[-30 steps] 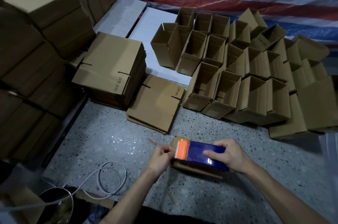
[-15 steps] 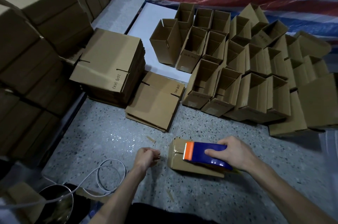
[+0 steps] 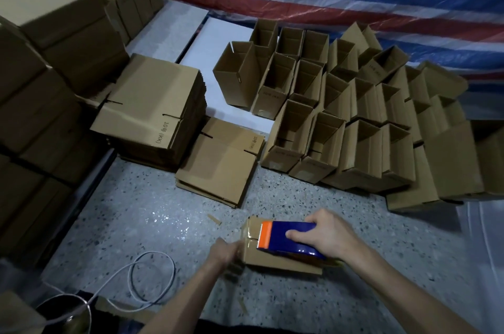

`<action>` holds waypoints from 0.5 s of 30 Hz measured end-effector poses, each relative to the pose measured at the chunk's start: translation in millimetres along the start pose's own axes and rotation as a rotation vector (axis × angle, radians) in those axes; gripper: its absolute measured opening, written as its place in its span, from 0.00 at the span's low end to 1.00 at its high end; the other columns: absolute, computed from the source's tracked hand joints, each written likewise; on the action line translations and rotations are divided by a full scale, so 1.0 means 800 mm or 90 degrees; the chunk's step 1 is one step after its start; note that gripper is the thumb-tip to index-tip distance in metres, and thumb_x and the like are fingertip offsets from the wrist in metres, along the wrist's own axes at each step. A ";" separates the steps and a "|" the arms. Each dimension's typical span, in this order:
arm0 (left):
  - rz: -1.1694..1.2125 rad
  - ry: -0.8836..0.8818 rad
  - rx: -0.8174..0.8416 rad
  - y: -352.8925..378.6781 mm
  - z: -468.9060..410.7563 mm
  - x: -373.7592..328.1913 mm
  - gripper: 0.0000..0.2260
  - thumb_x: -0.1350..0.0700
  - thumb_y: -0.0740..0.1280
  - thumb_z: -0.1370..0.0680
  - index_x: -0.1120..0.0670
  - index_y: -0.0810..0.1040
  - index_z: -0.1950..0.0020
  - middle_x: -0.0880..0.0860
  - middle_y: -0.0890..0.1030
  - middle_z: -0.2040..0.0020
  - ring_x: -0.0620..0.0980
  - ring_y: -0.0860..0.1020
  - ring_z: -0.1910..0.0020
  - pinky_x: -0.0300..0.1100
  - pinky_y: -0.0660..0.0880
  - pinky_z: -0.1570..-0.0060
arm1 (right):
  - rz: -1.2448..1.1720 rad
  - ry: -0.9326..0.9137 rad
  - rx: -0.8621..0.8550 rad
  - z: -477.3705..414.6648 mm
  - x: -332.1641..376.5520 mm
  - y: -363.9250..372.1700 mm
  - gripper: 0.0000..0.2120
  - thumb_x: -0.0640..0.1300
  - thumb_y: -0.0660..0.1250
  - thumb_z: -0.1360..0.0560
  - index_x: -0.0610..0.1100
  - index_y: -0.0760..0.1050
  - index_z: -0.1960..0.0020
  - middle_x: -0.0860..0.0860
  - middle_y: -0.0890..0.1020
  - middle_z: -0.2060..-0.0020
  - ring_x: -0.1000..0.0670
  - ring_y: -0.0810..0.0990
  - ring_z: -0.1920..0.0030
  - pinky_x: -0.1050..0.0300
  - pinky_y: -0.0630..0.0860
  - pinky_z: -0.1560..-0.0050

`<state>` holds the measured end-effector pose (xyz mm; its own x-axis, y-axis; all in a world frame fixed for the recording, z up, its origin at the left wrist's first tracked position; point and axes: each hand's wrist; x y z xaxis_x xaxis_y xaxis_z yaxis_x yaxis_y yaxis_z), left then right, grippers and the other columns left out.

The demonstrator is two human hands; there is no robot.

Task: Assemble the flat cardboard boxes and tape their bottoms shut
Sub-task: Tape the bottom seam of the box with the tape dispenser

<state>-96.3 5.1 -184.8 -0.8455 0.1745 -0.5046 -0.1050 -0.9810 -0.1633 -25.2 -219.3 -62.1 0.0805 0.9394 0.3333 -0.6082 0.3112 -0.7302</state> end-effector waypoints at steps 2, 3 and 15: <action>0.026 0.160 -0.082 0.003 0.000 0.006 0.02 0.59 0.65 0.19 0.58 0.74 0.48 0.57 0.79 0.49 0.47 0.78 0.55 0.29 0.72 0.66 | 0.001 0.007 -0.008 0.000 0.001 0.002 0.22 0.71 0.71 0.34 0.52 0.78 0.68 0.61 0.80 0.75 0.61 0.79 0.70 0.63 0.69 0.68; 0.056 0.210 -0.089 0.006 0.005 0.004 0.02 0.60 0.65 0.19 0.57 0.74 0.51 0.56 0.80 0.49 0.48 0.79 0.53 0.29 0.72 0.64 | 0.001 0.009 -0.007 -0.001 0.001 0.003 0.23 0.71 0.71 0.34 0.51 0.79 0.66 0.59 0.81 0.73 0.61 0.80 0.68 0.63 0.71 0.67; 0.038 0.294 -0.109 0.018 0.022 -0.004 0.09 0.53 0.71 0.21 0.55 0.73 0.54 0.52 0.81 0.53 0.52 0.82 0.59 0.36 0.73 0.71 | -0.033 -0.018 0.007 0.013 -0.019 -0.009 0.22 0.70 0.71 0.33 0.51 0.80 0.64 0.56 0.83 0.66 0.59 0.82 0.64 0.63 0.74 0.65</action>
<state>-104.4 -11.2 -170.4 -0.5229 0.1759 -0.8341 0.0571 -0.9691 -0.2401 -30.1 -237.5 -55.4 0.0903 0.9173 0.3878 -0.6122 0.3583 -0.7049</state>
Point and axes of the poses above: each hand's wrist, its own z-axis away from the middle knuckle, its own y-axis out of the palm, x = y × z
